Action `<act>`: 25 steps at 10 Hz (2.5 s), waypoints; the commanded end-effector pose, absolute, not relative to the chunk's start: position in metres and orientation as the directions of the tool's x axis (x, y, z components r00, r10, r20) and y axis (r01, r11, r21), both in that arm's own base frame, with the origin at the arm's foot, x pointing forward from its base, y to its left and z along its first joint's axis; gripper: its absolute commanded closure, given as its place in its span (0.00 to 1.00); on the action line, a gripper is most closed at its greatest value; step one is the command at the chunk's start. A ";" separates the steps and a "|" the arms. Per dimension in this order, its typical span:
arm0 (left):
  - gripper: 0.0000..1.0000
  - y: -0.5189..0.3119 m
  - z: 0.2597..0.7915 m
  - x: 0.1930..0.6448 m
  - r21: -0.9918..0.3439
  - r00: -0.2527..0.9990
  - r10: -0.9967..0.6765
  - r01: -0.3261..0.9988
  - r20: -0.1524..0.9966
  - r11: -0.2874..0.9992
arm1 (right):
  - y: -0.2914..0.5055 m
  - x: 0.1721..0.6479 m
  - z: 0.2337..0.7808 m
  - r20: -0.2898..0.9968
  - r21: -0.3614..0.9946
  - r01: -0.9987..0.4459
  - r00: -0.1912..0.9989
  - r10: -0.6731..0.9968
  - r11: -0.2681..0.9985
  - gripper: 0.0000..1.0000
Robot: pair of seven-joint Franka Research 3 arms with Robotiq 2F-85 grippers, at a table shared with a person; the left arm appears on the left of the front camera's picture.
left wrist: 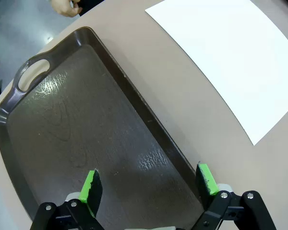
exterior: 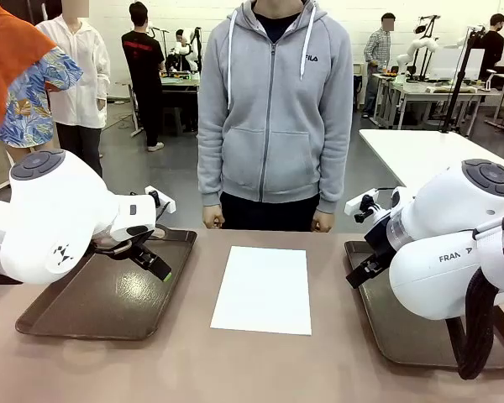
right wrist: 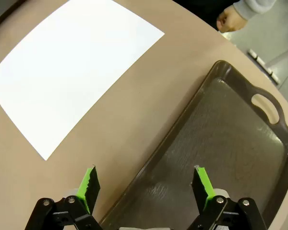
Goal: Sort the A4 documents.
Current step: Receive the A4 Paper.
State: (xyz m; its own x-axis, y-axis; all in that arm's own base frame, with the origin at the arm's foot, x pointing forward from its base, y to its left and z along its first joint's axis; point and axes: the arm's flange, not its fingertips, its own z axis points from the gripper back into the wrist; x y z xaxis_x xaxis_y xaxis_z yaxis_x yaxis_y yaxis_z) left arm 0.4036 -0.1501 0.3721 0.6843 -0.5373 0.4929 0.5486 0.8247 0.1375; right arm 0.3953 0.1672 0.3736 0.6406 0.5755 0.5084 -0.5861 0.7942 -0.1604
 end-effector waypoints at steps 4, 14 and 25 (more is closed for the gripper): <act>0.00 -0.150 0.372 0.403 0.137 0.685 -0.537 0.548 0.493 0.825 | 0.167 0.395 0.374 0.509 -0.160 -0.586 0.641 0.575 0.794 0.00; 0.00 -0.113 0.422 0.377 0.071 0.714 -0.463 0.505 0.526 0.860 | 0.118 0.362 0.427 0.637 -0.043 -0.625 0.584 0.503 0.780 0.00; 0.00 -0.020 0.500 0.326 -0.143 0.617 -0.402 0.645 0.676 0.751 | 0.003 0.285 0.496 0.813 0.029 -0.676 0.444 0.376 0.736 0.00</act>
State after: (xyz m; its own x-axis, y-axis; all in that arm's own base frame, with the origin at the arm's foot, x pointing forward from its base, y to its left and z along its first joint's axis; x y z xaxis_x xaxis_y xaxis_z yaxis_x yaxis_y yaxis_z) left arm 0.3521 -0.0298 0.5214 0.6461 -0.3909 0.6556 0.5707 0.8177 -0.0749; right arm 0.3385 0.0038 0.5526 0.4602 0.3698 0.8071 -0.6603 0.7503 0.0327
